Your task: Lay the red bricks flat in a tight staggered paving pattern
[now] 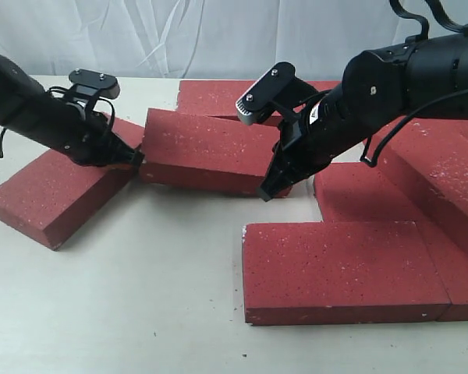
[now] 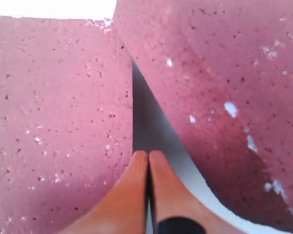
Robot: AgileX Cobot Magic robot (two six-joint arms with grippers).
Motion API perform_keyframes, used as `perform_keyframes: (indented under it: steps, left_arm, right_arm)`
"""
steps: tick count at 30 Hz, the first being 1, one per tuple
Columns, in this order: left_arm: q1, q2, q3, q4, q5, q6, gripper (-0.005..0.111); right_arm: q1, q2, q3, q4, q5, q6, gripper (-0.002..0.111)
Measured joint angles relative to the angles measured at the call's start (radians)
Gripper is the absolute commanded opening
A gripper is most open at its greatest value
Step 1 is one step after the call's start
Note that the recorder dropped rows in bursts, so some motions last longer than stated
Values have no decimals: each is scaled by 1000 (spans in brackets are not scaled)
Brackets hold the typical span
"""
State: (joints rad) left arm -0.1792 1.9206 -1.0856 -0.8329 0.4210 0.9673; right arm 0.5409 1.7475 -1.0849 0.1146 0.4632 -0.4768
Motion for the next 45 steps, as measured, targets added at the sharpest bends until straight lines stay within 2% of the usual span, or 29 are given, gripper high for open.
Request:
perform_keyframes:
  steps: [18,23,32,35,40,45]
  left_arm:
    - [0,15,0,-69,-170,2,0]
    - [-3,15,0,-78,-143,2,0]
    - [-51,15,0,-78,-118,20,0]
    - [-56,15,0,-78,-124,28,0]
    - [-56,15,0,-78,-127,30,0]
    - [-56,15,0,-78,-127,30,0]
  right_arm:
    - [0,0,0,0,-2,0,-1]
    - [0,0,0,0,-1,0,-1]
    - [-18,0,0,0,39,-7,-1]
    - [-24,0,0,63,87,-104,-1]
    - [-20,27,-2,295,97,-365,-1]
    - [-20,93,-2,332,36,-436,-1]
